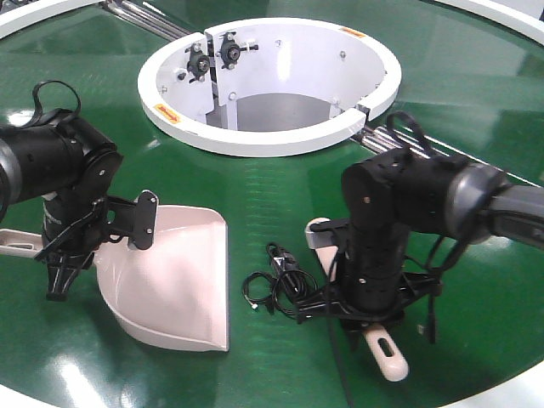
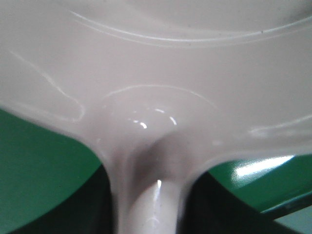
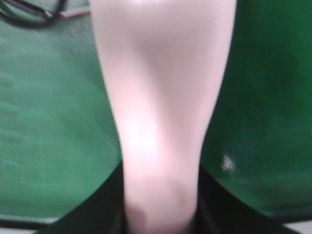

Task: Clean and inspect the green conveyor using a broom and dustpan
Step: 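Sweep the black cable with the brush into the held dustpan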

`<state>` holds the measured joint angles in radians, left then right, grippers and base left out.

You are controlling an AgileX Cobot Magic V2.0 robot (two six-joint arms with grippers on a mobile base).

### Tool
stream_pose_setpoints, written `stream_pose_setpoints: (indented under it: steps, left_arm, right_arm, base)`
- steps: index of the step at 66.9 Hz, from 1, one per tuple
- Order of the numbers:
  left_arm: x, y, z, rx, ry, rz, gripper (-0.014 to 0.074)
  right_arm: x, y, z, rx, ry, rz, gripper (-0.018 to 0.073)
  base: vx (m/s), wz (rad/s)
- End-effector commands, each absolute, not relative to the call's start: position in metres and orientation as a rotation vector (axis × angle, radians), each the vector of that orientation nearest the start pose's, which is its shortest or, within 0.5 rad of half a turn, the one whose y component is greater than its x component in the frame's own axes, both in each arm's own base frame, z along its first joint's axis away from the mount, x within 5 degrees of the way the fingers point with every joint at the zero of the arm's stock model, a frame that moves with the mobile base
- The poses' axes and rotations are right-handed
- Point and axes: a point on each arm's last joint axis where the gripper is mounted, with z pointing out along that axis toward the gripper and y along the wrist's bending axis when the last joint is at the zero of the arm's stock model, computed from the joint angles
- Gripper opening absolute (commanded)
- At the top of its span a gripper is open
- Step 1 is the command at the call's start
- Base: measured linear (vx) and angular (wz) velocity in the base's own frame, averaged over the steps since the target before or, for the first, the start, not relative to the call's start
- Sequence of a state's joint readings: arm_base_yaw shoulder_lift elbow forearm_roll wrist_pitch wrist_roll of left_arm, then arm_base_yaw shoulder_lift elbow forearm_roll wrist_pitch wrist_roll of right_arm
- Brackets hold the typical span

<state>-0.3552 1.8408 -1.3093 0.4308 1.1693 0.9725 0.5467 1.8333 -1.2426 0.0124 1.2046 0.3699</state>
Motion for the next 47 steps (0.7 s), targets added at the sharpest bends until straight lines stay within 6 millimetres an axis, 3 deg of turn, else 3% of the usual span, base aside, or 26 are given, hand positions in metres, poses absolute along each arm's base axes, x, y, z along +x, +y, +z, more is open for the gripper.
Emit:
stream_pose_setpoints:
  steps: [1,22,47]
  left_arm:
    - [0.338,-0.089,0.236,2.156,2.326,0.65,-0.0006]
    - [0.338,-0.089,0.236,2.156,2.326,0.65,-0.0006]
    - [0.338,-0.089,0.236,2.156,2.326,0.65,-0.0006]
  right_arm:
    - [0.279,0.176,0.208,-0.277,3.262,-0.153,-0.0004]
    - [0.278,0.214,0.199,-0.325,3.303,-0.044,-0.0004]
    - [0.285,0.292,0.212,-0.491,3.227,0.257,-0.0004]
  base:
    - [0.0,0.0]
    - [0.0,0.0]
    - [0.0,0.0]
